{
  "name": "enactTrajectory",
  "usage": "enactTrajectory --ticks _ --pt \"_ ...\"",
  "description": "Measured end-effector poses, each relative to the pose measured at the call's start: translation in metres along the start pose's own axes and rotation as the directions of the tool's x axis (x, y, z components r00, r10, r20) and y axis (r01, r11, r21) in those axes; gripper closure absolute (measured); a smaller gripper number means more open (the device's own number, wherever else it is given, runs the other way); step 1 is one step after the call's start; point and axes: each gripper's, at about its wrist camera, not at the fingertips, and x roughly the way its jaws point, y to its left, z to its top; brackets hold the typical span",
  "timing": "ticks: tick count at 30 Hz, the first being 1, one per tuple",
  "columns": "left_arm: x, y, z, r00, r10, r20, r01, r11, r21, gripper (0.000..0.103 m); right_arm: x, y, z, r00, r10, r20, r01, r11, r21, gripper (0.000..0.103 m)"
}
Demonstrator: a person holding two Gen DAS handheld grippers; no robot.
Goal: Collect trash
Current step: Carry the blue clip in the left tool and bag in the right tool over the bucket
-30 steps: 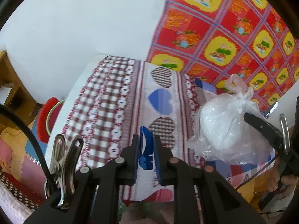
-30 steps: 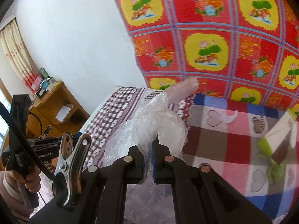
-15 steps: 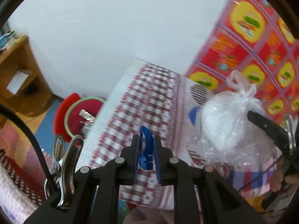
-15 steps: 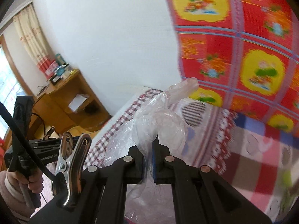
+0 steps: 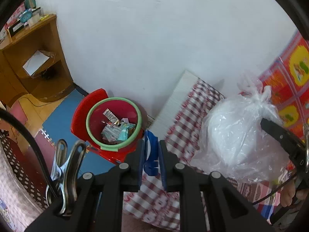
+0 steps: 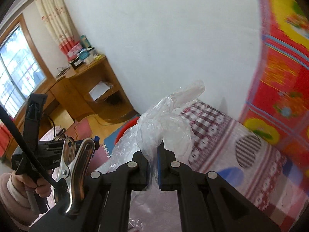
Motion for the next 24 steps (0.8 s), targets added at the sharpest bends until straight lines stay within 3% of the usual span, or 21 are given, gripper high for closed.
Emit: enactTrajectory --ticks 8,24 --pt "0.044 0.046 0.036 0.998 -0.035 -0.045 0.036 0.999 0.010 0.088 0.060 0.031 0.034 1.000 -0.004 -0.029 0.004 1.000 -0.006 0.097" --pt "0.155 0.122 0.072 0.982 -0.076 -0.174 0.079 0.997 0.008 0.088 0.212 0.065 0.075 0.979 -0.053 -0.197 0.049 0.998 -0.025 0.097"
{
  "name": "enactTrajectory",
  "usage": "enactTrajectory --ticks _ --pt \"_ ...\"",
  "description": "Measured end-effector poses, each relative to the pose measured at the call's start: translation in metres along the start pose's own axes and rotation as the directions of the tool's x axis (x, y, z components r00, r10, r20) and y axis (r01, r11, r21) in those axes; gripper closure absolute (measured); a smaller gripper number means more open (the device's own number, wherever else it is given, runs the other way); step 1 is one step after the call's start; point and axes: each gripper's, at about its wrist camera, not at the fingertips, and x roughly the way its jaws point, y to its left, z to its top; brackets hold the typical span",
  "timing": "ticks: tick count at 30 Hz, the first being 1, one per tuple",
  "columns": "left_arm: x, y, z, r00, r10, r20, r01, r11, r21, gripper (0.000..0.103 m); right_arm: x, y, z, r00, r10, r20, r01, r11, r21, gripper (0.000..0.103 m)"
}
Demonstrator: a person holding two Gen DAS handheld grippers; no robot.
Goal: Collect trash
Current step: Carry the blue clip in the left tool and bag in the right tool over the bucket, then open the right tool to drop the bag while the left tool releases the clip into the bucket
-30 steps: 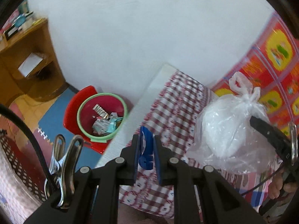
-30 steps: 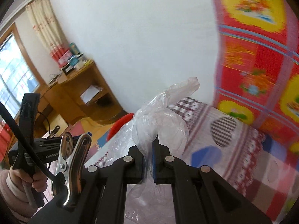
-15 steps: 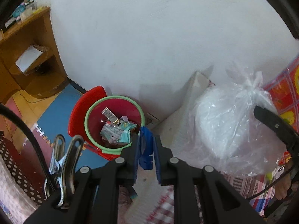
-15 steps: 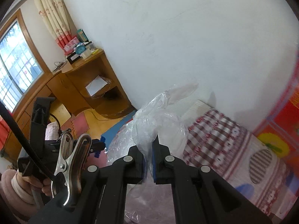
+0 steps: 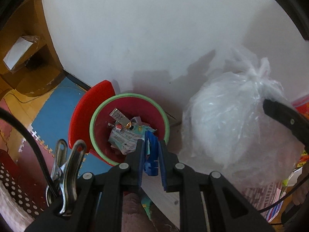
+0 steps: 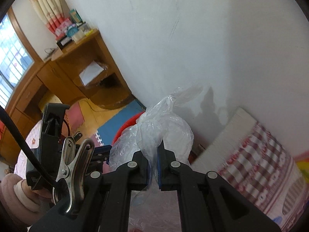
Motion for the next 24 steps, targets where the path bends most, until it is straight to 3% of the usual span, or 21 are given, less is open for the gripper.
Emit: enactTrajectory --ticks 11,24 --pt "0.065 0.031 0.004 0.998 -0.033 -0.052 0.030 0.998 -0.056 0.088 0.092 0.000 0.016 0.986 -0.051 -0.160 0.049 0.999 -0.013 0.097" --pt "0.118 0.053 0.001 0.992 -0.014 -0.122 0.000 0.994 -0.113 0.088 0.163 0.003 0.023 0.947 -0.081 -0.312 0.070 0.996 -0.045 0.097"
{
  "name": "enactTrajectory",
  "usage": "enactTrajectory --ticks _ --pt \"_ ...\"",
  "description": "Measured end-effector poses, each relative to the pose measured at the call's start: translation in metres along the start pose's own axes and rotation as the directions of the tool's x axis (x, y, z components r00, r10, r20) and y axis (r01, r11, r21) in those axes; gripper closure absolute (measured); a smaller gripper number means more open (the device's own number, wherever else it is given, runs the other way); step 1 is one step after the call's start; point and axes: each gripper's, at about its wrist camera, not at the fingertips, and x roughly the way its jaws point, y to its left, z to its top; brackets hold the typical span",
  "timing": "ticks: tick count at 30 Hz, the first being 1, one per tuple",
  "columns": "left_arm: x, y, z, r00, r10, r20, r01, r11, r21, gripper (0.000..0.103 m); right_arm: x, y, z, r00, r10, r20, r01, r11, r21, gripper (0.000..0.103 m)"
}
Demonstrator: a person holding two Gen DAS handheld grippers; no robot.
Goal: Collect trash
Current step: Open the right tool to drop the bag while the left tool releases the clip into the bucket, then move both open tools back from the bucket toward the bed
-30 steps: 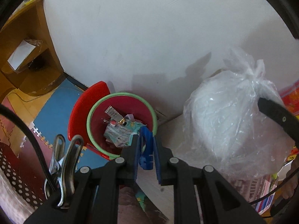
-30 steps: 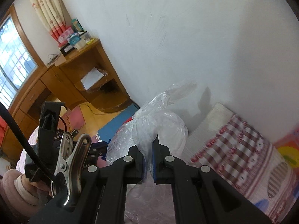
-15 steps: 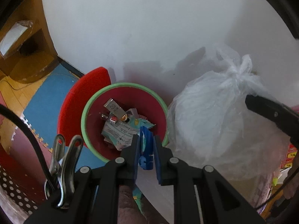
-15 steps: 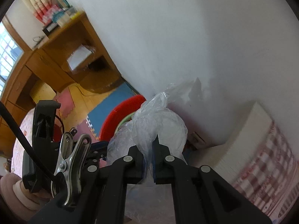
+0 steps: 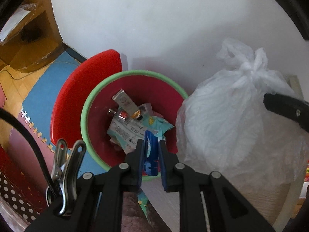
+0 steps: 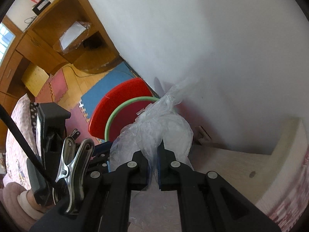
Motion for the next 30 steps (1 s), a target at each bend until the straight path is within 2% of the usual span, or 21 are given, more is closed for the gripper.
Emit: enactTrajectory --ticks 8,11,14,24,30 --pt "0.009 0.007 0.000 1.000 0.001 -0.017 -0.001 1.000 -0.017 0.088 0.016 0.005 0.008 1.000 0.019 -0.022 -0.019 1.000 0.010 0.095" --pt "0.008 0.007 0.003 1.000 0.006 -0.015 -0.006 1.000 -0.019 0.081 0.016 0.008 0.008 1.000 0.016 -0.014 -0.016 1.000 0.003 0.088" --pt "0.005 0.007 0.006 1.000 0.015 -0.006 -0.015 1.000 -0.016 0.074 0.014 0.008 0.008 0.999 0.036 -0.007 -0.035 0.999 0.009 0.087" --pt "0.000 0.004 0.008 1.000 0.024 -0.005 -0.024 1.000 -0.004 0.073 0.003 0.008 0.001 0.999 0.050 0.012 -0.051 0.998 0.031 0.087" --pt "-0.018 0.002 0.008 1.000 0.023 0.001 -0.023 1.000 0.001 0.073 -0.003 0.009 -0.001 0.998 0.056 0.025 -0.057 0.998 0.035 0.087"
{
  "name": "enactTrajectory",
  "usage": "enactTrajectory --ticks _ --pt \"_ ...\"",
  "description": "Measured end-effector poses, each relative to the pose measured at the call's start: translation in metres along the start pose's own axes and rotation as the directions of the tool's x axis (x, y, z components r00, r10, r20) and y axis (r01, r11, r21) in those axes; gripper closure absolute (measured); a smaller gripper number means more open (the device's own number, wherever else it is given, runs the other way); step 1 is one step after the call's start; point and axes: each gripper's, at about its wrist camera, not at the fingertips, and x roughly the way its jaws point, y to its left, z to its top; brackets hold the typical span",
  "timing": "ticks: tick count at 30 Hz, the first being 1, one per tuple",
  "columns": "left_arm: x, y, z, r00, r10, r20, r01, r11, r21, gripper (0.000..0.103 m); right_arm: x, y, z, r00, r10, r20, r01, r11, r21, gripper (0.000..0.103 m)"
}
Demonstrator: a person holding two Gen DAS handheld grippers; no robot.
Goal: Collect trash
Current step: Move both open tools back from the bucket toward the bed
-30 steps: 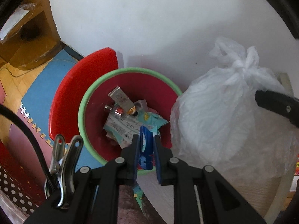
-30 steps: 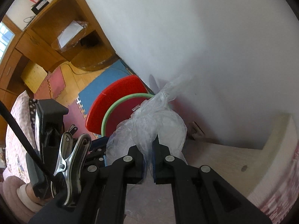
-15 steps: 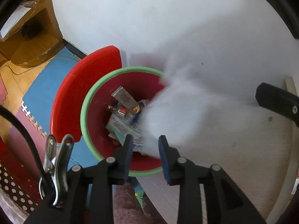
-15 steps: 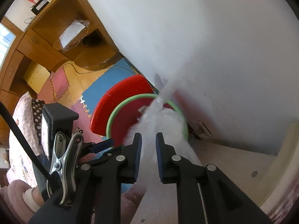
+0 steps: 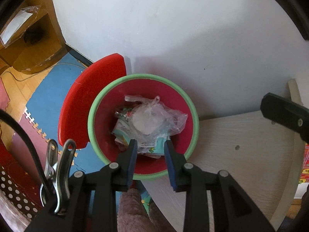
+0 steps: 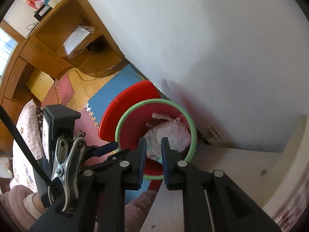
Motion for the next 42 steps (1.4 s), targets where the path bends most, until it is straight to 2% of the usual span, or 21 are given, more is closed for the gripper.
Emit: enactTrajectory --ticks 10,23,42 --pt "-0.035 -0.007 -0.003 1.000 0.018 0.026 -0.018 1.000 -0.009 0.073 -0.019 0.005 -0.010 0.999 0.019 0.029 -0.019 1.000 0.016 0.087" --pt "-0.081 -0.032 -0.003 0.998 0.029 0.063 -0.031 0.999 0.034 0.073 -0.060 0.008 -0.025 0.996 0.040 0.085 -0.044 0.998 0.046 0.086" --pt "-0.140 -0.073 -0.015 0.994 0.038 0.099 -0.050 0.991 0.127 0.073 -0.126 0.001 -0.059 0.975 0.050 0.217 -0.081 0.988 0.133 0.086"
